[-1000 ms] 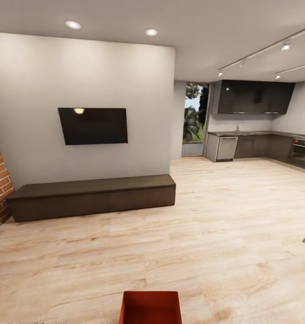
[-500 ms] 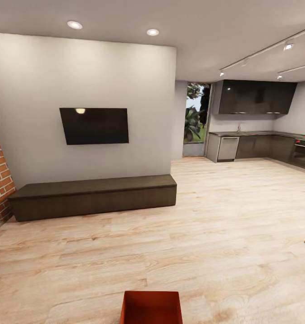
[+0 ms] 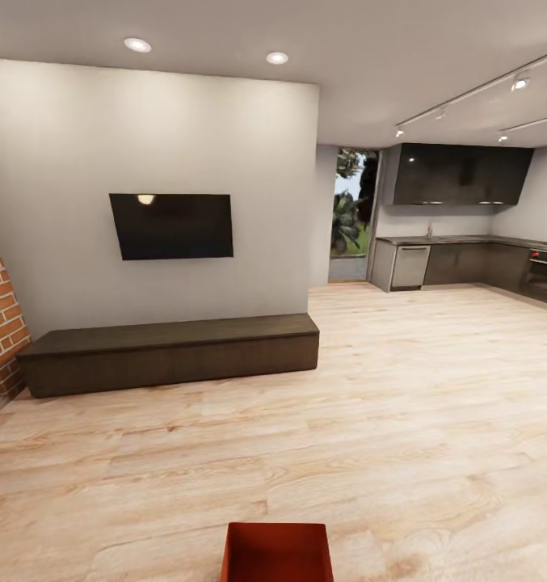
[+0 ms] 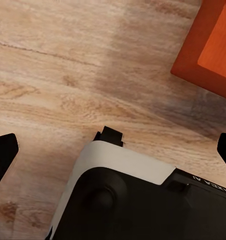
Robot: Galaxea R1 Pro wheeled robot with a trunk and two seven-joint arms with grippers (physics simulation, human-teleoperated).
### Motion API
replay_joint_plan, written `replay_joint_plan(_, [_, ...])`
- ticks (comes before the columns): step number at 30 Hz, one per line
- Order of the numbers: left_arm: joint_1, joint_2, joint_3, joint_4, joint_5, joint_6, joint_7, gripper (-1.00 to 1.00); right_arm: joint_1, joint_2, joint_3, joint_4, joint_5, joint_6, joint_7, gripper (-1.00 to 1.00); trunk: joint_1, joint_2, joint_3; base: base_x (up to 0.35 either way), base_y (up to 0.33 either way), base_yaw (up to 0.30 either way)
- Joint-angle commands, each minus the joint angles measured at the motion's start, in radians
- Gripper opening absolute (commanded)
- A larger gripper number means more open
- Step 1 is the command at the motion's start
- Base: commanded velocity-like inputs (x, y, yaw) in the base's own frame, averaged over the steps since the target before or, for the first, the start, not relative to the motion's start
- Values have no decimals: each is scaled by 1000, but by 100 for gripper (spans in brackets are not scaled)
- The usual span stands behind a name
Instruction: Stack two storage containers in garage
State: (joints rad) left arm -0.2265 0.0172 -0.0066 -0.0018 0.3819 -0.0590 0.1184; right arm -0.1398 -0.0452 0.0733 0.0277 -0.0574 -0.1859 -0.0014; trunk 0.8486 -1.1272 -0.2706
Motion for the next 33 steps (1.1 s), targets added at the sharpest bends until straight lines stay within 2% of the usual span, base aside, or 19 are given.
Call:
replay_joint_plan(1, [-1,0,-1,0,4,-2,1,100,-1,0,7,3,-6,-6,0,100,0,-1,-1,0,209,0])
replay_joint_plan(11, [-1,0,-1,0,4,-2,1,100,-1,3,5,3,-8,-7,0,100,0,-1,-1,0,48,-9])
replay_joint_plan(22, [-1,0,-1,0,5,-2,1,100,-1,6,5,3,-9,-7,0,100,0,-1,-1,0,2,-146])
replay_joint_plan(33, [-1,0,-1,0,4,-2,1,100,-1,2,6,3,-8,-8,0,100,0,-1,-1,0,0,-18])
